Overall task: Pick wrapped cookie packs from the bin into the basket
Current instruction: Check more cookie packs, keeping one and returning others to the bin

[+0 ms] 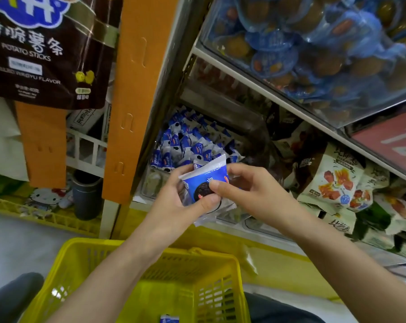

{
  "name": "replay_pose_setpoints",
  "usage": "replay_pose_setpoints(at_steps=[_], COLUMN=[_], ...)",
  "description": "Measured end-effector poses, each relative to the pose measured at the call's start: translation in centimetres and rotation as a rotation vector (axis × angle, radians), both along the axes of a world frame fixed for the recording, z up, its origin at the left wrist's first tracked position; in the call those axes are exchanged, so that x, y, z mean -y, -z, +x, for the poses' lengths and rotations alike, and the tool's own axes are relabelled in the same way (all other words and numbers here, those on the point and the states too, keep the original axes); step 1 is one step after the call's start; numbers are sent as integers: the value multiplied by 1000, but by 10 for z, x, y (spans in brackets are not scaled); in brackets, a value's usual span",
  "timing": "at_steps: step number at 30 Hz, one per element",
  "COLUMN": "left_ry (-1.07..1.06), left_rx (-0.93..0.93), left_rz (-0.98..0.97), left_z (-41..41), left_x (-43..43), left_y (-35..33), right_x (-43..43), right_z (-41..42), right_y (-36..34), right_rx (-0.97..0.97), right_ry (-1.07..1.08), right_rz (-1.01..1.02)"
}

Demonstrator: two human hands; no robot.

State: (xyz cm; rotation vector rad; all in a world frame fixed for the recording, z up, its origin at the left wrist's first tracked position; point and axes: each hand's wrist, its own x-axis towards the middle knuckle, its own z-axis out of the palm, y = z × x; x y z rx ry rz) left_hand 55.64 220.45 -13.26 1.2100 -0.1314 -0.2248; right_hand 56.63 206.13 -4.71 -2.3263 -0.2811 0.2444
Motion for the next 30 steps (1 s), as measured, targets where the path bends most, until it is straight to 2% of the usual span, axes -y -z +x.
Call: replay_pose_setpoints(at_steps=[5,8,10,12,14,20,23,25,30], left_ry=[-45,-121,-189,-227,-248,-259,-257,-259,-266], left_rx=[-9,-30,-38,-37,-31,-23,-33,-38,-49], left_rz=[25,18,4,-2,-6,8,-10,-16,-2], left_z=[3,6,8,11,11,11,12,13,15], left_x=[-2,-5,-6,-7,-7,-10,-10,-10,-7], left_y=[-2,0,2,1,-1,-3,-4,-4,-2], right_x=[6,16,23,31,38,42,42,42,44], right_z=[5,22,39,60,78,104,109,114,125], right_y=[-3,-9,-9,-2,8,26,26,28,43], right_rx=[-19,-41,89,292,374,72,16,-5,-31], right_ry=[57,211,317,381,390,327,311,288,301], right_rz=[61,206,199,-56,-330,-893,-1029,-1008,-703])
